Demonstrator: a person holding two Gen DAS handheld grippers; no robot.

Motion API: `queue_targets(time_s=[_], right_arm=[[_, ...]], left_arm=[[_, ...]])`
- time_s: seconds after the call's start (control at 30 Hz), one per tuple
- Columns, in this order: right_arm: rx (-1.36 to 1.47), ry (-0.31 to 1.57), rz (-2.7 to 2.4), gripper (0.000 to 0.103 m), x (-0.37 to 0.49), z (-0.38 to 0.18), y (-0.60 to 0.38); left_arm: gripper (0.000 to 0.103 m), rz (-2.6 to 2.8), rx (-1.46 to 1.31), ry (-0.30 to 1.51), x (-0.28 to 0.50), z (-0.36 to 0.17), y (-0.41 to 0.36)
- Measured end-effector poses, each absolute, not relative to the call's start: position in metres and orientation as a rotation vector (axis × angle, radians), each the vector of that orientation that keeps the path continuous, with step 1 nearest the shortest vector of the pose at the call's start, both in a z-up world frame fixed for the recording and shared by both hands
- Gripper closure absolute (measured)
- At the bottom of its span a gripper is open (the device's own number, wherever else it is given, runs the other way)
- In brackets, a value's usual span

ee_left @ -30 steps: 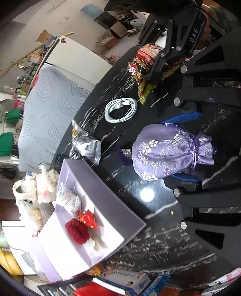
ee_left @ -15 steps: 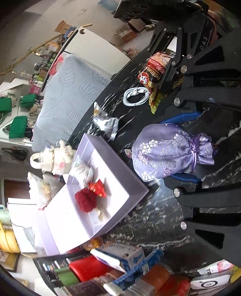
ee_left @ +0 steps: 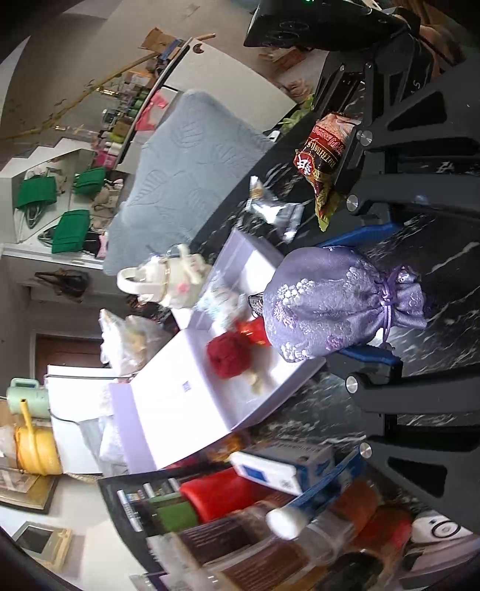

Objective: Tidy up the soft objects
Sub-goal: 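Carry the lavender sachet and snack bag over the lavender box with both tools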

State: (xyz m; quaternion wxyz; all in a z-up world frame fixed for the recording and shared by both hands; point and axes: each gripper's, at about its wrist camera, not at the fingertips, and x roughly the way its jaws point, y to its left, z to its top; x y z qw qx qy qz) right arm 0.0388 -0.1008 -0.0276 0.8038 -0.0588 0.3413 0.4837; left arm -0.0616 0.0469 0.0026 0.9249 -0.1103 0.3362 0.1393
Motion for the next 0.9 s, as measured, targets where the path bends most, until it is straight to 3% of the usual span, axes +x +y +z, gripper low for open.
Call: queue_targets(time_s=[0.9], right_arm=[[-0.179,0.527,1.119,0.057,0.102,0.052,-0.029]], left_arm=[[0.059,0.327,-0.229,0.521,0.001,0.069,0.11]])
